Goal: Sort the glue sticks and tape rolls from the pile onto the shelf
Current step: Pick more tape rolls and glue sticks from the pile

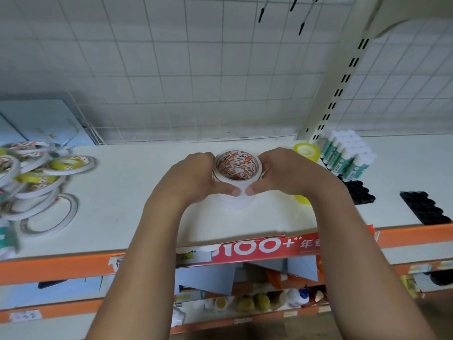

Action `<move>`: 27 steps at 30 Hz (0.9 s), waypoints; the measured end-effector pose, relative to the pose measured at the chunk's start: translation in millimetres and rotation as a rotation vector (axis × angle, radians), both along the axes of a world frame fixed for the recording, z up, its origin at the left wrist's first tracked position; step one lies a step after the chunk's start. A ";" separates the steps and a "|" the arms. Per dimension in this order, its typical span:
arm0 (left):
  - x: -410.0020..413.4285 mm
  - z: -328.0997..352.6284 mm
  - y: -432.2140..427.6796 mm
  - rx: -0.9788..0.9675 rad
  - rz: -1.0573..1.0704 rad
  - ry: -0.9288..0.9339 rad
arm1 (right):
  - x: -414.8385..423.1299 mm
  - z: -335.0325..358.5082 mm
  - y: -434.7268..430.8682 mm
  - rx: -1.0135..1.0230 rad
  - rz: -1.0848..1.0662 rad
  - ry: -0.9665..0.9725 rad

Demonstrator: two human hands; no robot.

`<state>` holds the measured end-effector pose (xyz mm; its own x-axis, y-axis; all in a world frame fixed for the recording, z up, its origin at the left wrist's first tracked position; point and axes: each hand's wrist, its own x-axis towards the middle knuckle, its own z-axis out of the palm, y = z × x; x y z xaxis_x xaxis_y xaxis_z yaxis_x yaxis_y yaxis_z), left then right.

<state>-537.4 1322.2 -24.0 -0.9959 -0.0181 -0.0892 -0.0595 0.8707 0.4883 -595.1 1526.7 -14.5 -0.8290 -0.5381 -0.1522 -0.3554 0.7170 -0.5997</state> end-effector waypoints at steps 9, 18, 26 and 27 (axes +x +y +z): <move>-1.0 1.0 -1.1 0.000 -0.001 0.030 | -3.6 2.1 -11.8 0.175 -0.004 0.115; 3.2 -21.7 -2.8 0.174 -0.032 -0.018 | 11.2 -29.7 -1.9 0.102 -0.077 -0.021; 3.2 -42.7 2.6 0.197 0.039 -0.016 | 21.8 -52.2 -14.0 -0.005 -0.177 0.084; 1.0 -43.0 2.6 0.189 0.043 -0.018 | 20.1 -52.4 -14.3 -0.006 -0.180 0.084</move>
<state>-536.3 1324.8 -66.9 -0.9927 -0.0422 -0.1129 -0.1052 0.7600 0.6414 -575.0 1512.4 -66.9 -0.9214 -0.3812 -0.0753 -0.2712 0.7697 -0.5779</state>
